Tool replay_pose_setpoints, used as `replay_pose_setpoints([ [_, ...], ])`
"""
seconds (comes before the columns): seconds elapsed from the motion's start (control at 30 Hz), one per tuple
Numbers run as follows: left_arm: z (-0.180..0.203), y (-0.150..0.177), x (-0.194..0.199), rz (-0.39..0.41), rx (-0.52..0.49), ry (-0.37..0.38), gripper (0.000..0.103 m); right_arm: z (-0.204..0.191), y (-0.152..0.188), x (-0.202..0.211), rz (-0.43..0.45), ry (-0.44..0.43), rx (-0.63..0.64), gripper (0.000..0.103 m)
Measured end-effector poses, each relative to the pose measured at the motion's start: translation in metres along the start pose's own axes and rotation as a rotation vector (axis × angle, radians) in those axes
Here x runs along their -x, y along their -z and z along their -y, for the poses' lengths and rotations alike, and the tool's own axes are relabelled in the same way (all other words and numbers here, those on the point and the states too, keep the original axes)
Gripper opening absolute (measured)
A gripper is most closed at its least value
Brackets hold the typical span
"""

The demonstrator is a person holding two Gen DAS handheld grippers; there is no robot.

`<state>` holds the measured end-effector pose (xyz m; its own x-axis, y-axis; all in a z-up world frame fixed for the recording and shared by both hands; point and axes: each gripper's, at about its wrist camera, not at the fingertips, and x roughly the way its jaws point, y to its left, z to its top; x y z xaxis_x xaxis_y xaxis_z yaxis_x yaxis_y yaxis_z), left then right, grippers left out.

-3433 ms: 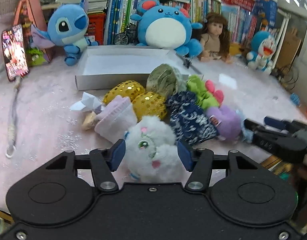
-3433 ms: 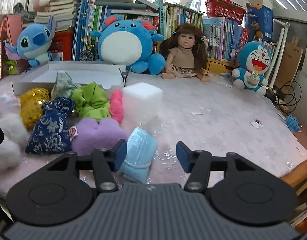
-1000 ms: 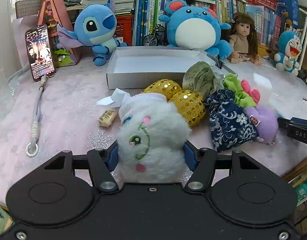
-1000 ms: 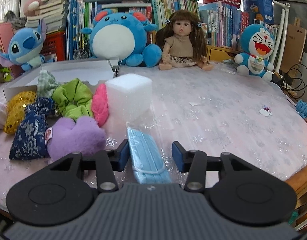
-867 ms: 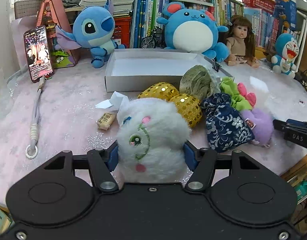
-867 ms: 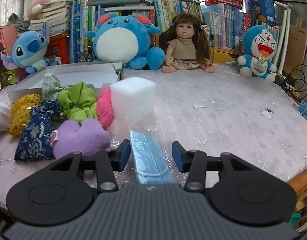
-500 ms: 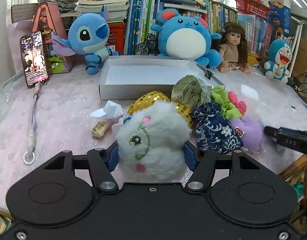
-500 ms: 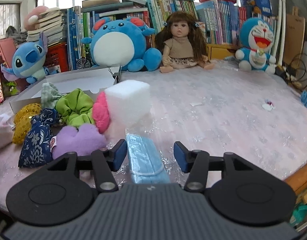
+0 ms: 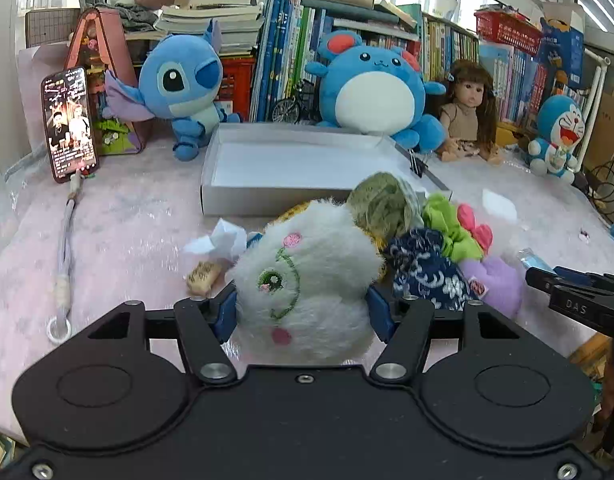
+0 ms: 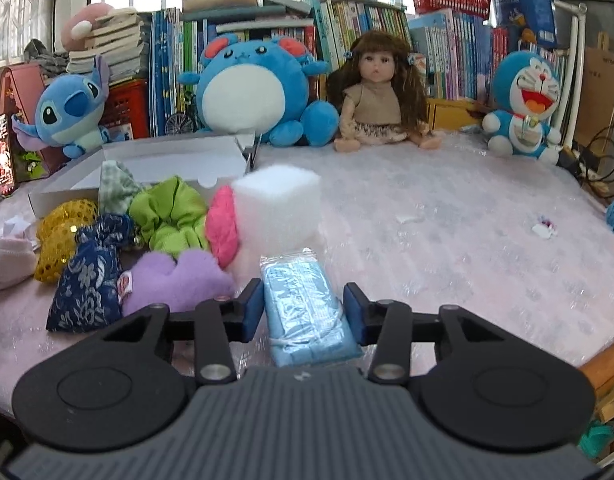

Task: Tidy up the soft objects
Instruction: 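Carry the white plush with the left tool while the right tool carries the mask packet into the white box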

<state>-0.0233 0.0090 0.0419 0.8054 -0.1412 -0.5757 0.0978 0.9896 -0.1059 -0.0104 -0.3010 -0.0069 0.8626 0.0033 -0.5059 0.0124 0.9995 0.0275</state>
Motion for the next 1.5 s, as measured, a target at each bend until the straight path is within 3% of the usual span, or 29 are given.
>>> replay_pose_setpoints([
  [0.23,-0.009,-0.028,-0.012,0.034,0.018,-0.001,0.061,-0.008,-0.025,0.007,0.055,-0.014,0.014,0.049],
  [0.6,-0.014,-0.091,-0.055,0.056,0.040,0.020,0.061,-0.031,-0.085,-0.022,0.066,-0.168,-0.082,0.049],
  [1.1,-0.024,-0.168,-0.145,-0.006,0.080,0.053,0.061,-0.061,-0.159,-0.102,-0.059,-0.303,-0.197,0.049],
  [1.3,-0.032,-0.178,-0.185,-0.087,0.148,0.065,0.061,-0.066,-0.174,-0.134,-0.102,-0.317,-0.230,0.049],
  [1.5,-0.032,-0.180,-0.220,-0.146,0.129,0.052,0.061,-0.071,-0.181,-0.174,-0.180,-0.316,-0.243,0.049],
])
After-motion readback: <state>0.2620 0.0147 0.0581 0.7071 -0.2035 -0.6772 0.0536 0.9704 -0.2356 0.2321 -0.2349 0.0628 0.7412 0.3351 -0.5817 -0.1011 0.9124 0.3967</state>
